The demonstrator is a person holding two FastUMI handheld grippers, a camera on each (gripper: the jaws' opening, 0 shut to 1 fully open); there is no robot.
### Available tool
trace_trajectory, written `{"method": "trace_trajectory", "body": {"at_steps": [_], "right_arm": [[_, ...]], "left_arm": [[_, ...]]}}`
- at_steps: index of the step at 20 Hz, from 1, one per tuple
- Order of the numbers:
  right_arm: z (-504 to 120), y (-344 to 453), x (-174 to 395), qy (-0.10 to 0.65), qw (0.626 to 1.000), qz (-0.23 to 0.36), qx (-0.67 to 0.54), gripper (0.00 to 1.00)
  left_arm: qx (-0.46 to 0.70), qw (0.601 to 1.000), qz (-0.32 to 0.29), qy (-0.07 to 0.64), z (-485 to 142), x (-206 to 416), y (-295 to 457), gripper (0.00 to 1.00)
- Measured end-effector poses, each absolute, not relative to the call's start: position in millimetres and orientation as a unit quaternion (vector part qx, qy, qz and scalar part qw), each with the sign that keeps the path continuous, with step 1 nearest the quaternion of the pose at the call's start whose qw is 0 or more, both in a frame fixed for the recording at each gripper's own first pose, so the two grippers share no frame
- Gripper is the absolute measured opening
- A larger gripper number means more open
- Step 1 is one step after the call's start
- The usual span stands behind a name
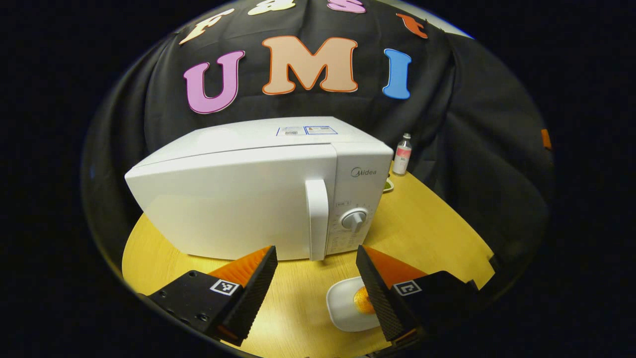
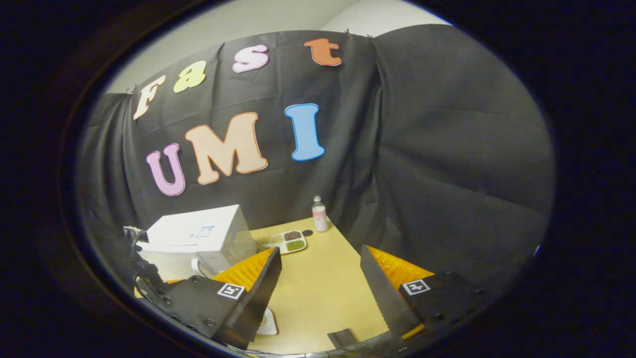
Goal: Open the microwave oven with the left hand, put the food in, and close the microwave oven.
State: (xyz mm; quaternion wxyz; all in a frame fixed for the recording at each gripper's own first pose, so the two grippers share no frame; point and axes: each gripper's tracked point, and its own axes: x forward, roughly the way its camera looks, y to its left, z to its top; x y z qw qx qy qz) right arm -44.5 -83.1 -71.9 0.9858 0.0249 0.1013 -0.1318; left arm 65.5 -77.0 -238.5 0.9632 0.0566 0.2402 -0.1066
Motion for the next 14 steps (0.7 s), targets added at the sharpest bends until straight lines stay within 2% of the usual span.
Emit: {"method": "trace_trajectory", "body": {"at_steps": [7, 8, 13, 14], "right_arm": [[-71, -84, -44, 0.103, 0.984, -0.143, 0.021, 0.99], [-70, -85, -45, 0.102, 0.984, -0.145, 0.02, 0.91], [-72, -92, -51, 0.1, 0.981, -0.164, 0.017, 0.91], [-73, -93, -53, 0.103, 0.98, -0.167, 0.016, 0.91]], "left_arm": [[0.063, 0.96, -0.102, 0.254, -267, 101, -78, 0.97], [0.065, 0.959, -0.101, 0.257, -269, 105, -78, 0.97], [0.069, 0.958, -0.095, 0.262, -279, 123, -76, 0.94], [0.07, 0.957, -0.095, 0.264, -280, 125, -75, 0.9]]}}
